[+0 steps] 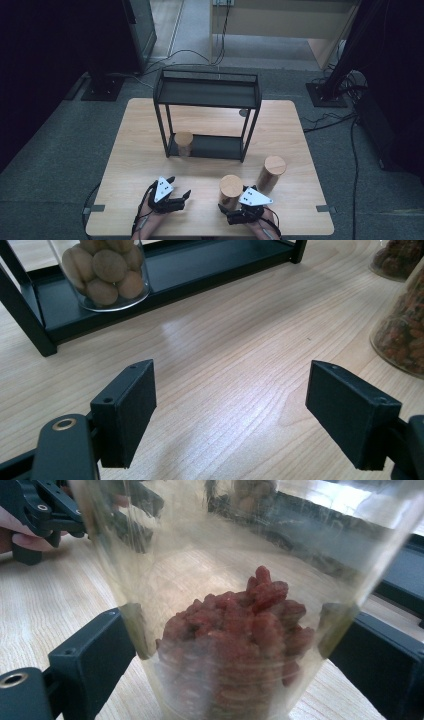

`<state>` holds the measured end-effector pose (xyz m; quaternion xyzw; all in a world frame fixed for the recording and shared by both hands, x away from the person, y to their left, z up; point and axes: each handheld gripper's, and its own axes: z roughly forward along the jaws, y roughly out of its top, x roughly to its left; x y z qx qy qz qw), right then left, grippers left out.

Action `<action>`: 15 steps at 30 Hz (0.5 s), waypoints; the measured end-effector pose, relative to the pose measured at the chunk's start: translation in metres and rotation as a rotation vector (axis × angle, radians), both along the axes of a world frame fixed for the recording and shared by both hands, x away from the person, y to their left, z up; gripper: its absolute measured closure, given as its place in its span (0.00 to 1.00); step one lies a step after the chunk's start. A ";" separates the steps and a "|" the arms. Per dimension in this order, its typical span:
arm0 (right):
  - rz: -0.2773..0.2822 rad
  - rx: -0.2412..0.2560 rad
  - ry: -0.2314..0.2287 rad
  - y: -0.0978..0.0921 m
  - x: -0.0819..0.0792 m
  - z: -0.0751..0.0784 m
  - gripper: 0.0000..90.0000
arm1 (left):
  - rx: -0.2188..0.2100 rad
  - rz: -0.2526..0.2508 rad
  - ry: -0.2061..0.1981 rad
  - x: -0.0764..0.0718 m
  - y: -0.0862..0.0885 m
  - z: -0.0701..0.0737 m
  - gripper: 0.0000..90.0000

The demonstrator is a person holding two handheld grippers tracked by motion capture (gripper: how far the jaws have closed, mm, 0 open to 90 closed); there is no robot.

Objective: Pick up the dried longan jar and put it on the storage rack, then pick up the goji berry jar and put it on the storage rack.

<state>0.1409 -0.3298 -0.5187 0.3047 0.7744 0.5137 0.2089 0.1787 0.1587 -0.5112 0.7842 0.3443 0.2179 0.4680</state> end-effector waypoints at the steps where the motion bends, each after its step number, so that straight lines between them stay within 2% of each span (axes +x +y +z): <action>1: 0.001 -0.001 -0.001 0.000 0.000 0.000 0.06 | 0.004 -0.001 0.003 0.001 0.000 0.000 0.22; 15: -0.001 -0.010 -0.001 0.002 0.000 0.001 0.06 | 0.007 0.002 0.002 0.001 0.000 0.000 0.22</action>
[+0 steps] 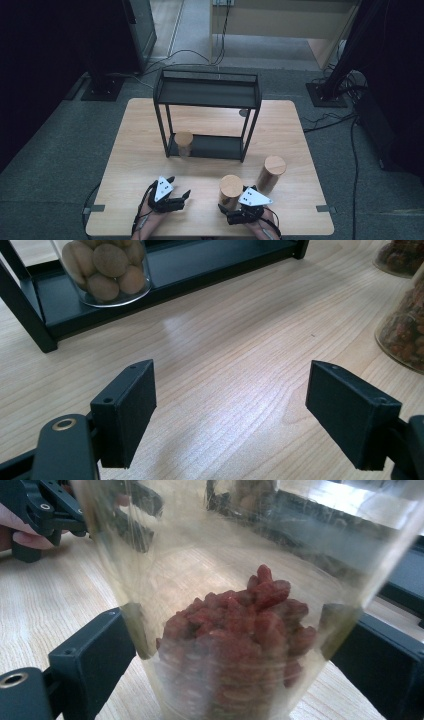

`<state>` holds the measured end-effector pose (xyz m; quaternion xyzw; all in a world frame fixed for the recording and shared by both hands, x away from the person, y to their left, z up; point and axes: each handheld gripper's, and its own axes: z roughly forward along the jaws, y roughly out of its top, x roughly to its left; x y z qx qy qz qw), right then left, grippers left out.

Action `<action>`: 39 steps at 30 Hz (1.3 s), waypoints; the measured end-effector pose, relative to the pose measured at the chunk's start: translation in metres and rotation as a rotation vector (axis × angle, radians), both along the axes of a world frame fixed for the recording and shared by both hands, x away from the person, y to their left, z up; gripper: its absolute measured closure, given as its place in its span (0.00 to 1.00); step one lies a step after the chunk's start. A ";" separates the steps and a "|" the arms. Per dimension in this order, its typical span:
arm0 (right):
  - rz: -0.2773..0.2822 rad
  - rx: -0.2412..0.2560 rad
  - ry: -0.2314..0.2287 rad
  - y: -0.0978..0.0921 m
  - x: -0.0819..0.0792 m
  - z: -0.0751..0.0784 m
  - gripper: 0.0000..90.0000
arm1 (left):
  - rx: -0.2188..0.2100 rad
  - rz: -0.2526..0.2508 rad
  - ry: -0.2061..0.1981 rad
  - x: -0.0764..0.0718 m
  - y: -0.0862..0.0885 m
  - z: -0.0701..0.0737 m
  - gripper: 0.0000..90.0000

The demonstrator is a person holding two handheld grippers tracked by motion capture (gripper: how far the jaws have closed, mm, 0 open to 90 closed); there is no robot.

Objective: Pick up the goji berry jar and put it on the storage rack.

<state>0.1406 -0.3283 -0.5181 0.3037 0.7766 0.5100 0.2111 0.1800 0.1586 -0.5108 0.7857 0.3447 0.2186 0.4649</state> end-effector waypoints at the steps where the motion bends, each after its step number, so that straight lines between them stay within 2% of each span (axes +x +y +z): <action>1: 0.000 -0.001 0.000 0.000 0.000 0.000 0.06 | 0.002 0.001 -0.001 0.000 0.000 0.000 0.22; 17: -0.002 -0.006 -0.004 0.002 0.000 0.000 0.10 | 0.006 0.013 0.010 0.001 -0.002 0.001 0.22; 28: 0.009 -0.003 -0.008 0.000 -0.001 0.000 0.26 | 0.010 0.012 0.011 0.001 -0.002 0.002 0.22; 39: 0.010 -0.001 -0.008 0.000 0.000 0.001 0.28 | 0.011 0.015 0.020 0.002 -0.003 0.002 0.22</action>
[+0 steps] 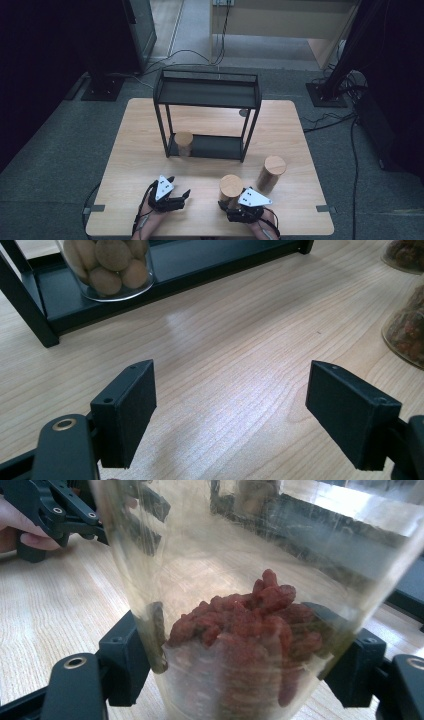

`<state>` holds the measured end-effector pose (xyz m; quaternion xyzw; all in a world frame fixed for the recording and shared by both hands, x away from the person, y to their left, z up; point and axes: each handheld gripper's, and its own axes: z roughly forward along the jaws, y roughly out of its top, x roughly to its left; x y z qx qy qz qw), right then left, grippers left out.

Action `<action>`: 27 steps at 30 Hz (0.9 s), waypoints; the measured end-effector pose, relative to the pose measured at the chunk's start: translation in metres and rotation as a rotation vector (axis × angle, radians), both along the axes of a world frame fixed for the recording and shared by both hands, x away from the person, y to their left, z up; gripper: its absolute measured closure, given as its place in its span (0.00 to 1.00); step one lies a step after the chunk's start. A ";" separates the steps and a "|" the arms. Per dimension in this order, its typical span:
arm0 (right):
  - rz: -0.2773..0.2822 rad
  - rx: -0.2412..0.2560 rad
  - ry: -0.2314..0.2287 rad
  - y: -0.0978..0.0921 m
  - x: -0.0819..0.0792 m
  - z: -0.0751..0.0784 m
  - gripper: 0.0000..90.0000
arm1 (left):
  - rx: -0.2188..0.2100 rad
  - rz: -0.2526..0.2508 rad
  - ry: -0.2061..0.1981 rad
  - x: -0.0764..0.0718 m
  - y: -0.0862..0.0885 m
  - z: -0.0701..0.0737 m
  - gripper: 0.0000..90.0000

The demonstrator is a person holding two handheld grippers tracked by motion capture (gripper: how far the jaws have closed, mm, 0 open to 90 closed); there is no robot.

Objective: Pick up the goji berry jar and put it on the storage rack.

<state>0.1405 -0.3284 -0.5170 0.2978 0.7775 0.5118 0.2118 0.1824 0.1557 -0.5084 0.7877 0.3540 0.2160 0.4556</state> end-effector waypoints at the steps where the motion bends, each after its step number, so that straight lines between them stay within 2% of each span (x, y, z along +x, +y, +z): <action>1: 0.000 0.000 0.001 0.000 0.000 0.000 0.28 | 0.000 0.000 0.000 0.000 0.000 0.000 0.22; 6: -0.007 -0.013 -0.014 0.003 -0.001 0.002 0.28 | 0.000 -0.001 0.004 0.001 0.000 0.000 0.22; 11: -0.012 0.014 -0.011 0.001 -0.001 0.004 0.28 | 0.000 0.002 0.006 0.001 0.000 0.001 0.22; 27: -0.034 -0.019 0.015 0.010 0.002 0.013 0.28 | 0.004 0.004 0.013 0.001 0.000 0.001 0.22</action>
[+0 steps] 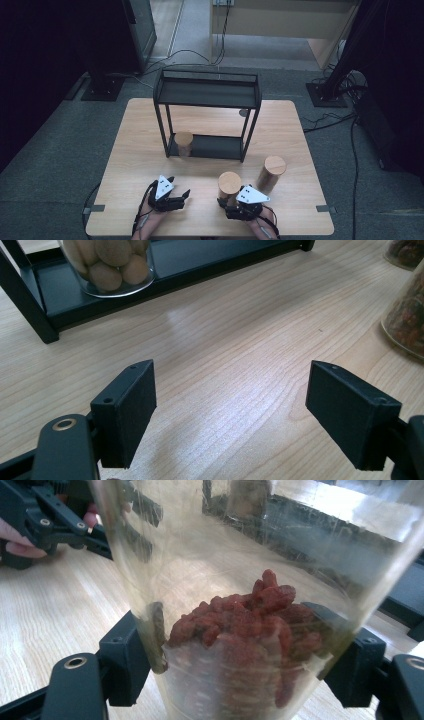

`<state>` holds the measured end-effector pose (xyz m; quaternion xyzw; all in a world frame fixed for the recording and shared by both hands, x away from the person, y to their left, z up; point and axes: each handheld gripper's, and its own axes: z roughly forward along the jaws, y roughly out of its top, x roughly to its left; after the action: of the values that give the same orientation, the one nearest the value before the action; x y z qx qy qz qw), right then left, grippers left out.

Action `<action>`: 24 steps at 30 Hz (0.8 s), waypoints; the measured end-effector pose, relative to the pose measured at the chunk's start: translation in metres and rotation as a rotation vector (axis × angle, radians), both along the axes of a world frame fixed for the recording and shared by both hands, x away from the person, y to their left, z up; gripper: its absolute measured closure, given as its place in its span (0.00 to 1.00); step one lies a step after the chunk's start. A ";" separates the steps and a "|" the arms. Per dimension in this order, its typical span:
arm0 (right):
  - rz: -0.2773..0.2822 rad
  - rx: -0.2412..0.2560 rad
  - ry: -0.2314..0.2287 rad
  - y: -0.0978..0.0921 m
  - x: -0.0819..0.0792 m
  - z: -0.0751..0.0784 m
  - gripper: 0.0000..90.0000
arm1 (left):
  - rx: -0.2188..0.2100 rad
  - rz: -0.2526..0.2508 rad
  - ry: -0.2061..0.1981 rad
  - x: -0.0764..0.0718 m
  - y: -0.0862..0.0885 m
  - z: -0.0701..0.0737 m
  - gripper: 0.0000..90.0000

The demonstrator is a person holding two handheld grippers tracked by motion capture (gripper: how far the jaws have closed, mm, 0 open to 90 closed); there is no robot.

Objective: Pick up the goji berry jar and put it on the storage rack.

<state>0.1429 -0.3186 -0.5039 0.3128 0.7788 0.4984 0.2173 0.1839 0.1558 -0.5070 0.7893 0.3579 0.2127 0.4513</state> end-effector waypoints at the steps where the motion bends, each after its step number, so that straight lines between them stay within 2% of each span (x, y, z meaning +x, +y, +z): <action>1: -0.003 0.007 0.004 0.000 0.001 0.000 0.28 | -0.001 0.002 0.001 0.000 0.000 0.000 0.22; 4: -0.005 0.015 0.003 0.003 0.004 0.002 0.28 | -0.005 0.005 0.001 0.000 0.000 0.000 0.22; 12: 0.005 -0.001 -0.007 0.013 0.012 0.009 0.28 | -0.006 0.004 0.004 0.001 0.001 0.000 0.22; 24: -0.011 0.002 -0.006 0.024 0.023 0.015 0.28 | 0.001 0.002 0.000 0.000 0.000 0.000 0.22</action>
<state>0.1656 -0.2951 -0.4893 0.3158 0.7760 0.4988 0.2221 0.1842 0.1557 -0.5071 0.7891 0.3585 0.2133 0.4508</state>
